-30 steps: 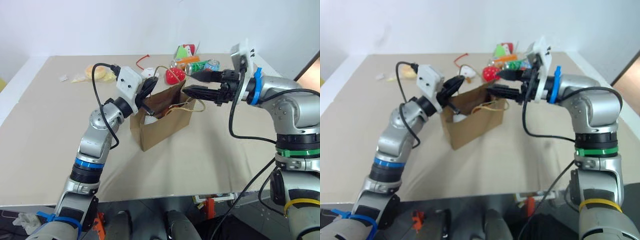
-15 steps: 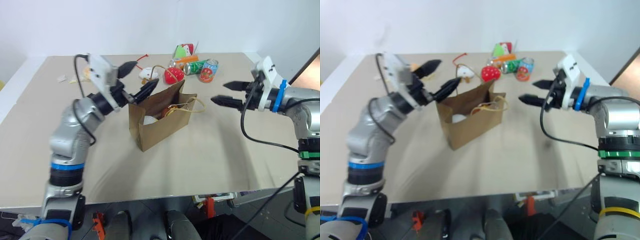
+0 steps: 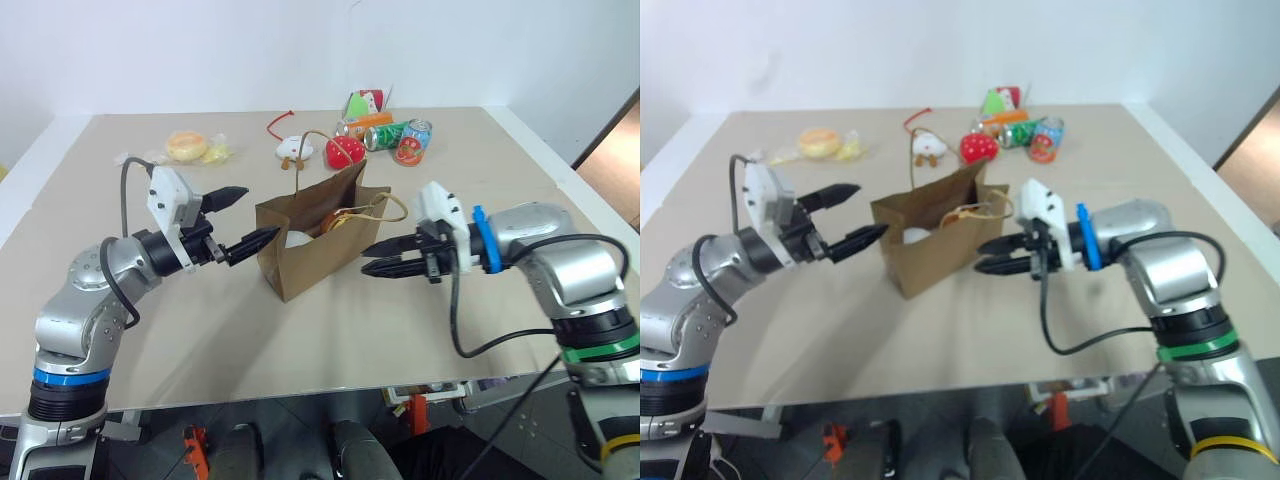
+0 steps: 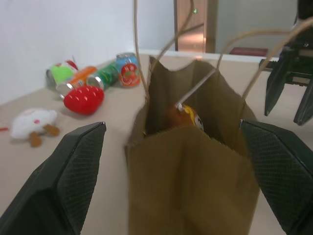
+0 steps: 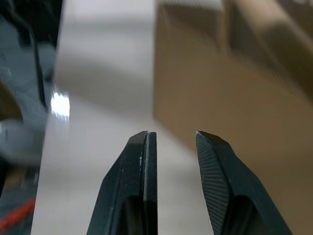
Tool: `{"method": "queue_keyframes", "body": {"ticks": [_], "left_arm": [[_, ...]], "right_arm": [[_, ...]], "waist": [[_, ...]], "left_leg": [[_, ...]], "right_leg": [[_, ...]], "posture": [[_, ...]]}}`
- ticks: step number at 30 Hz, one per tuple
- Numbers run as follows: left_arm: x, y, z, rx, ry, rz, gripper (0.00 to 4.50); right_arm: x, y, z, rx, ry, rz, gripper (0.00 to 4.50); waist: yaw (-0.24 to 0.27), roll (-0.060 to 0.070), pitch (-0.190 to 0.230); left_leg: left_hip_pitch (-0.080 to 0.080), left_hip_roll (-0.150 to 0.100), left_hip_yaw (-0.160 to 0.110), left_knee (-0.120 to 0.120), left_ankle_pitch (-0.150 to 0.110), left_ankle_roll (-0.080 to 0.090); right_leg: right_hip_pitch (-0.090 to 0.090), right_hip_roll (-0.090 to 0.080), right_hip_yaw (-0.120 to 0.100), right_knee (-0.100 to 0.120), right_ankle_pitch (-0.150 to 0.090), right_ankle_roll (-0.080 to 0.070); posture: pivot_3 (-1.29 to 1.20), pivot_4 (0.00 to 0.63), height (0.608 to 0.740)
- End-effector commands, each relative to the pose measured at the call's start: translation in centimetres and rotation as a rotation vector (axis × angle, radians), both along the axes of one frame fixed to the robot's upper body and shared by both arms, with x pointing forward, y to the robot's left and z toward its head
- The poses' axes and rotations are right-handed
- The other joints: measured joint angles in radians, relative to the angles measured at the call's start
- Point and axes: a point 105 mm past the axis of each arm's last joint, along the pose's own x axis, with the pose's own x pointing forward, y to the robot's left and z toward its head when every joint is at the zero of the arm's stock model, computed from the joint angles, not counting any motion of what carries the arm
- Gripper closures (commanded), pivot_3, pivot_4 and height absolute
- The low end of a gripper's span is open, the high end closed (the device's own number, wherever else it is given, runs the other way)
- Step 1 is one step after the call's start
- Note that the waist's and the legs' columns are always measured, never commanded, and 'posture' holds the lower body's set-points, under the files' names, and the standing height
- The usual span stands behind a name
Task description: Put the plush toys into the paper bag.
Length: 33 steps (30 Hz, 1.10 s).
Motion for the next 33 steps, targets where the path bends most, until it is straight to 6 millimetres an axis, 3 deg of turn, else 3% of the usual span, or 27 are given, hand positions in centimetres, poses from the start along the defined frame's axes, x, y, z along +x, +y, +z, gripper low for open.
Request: {"method": "queue_keyframes", "body": {"ticks": [1, 5, 14, 19, 28, 33], "left_arm": [[-1.1, -0.9, 0.5, 0.024, -0.061, -0.03, 0.0], [-1.5, -0.8, 0.5, 0.019, -0.066, -0.023, 0.0], [-2.1, -1.0, 0.3, 0.019, -0.058, -0.027, 0.0], [-2.0, -0.7, 0.6, 0.018, -0.065, -0.018, 0.0], [-1.7, -0.8, -0.2, 0.024, -0.044, -0.022, 0.0], [-0.1, -0.7, -0.4, 0.011, -0.044, 0.029, 0.0]], "right_arm": [[0.0, 3.5, 1.1, 0.057, -0.099, 0.047, 3.06], [0.8, 5.7, 0.6, 0.089, -0.154, 0.029, 3.06], [1.5, 7.7, 0.5, 0.128, -0.17, 0.019, 3.06], [1.5, 7.9, 0.5, 0.134, -0.166, 0.032, 4.4], [1.4, 8.2, 0.6, 0.148, -0.172, 0.03, 4.4], [1.5, 8.2, 0.1, 0.126, -0.184, 0.025, 4.4]], "waist": [[-0.002, 0.0, 0.0], [-0.002, 0.0, 0.0], [-0.002, 0.0, 0.0], [-0.002, 0.0, 0.0], [-0.002, 0.0, 0.0], [-0.002, 0.0, 0.0]], "left_leg": [[-0.001, 0.0, -0.001, 0.0, 0.0, 0.0], [-0.001, 0.0, 0.0, -0.001, 0.0, 0.0], [-0.001, 0.0, 0.0, -0.002, 0.0, 0.0], [-0.001, 0.0, -0.001, -0.002, 0.0, 0.0], [-0.001, 0.001, -0.001, -0.002, 0.0, 0.0], [-0.001, 0.001, -0.001, -0.002, 0.0, 0.0]], "right_leg": [[-0.001, 0.0, -0.001, 0.0, 0.0, 0.0], [-0.001, 0.0, -0.001, 0.0, 0.0, -0.001], [-0.001, 0.0, -0.001, 0.0, 0.0, -0.001], [-0.001, 0.0, -0.001, 0.0, 0.0, -0.001], [-0.001, 0.0, -0.001, 0.0, 0.0, -0.001], [-0.001, 0.0, -0.001, 0.0, 0.0, -0.001]], "posture": [[0.0, 0.15, 0.74], [0.0, 0.15, 0.74], [0.0, 0.15, 0.74], [0.0, 0.15, 0.74], [0.0, 0.15, 0.74], [0.0, 0.15, 0.74]]}}
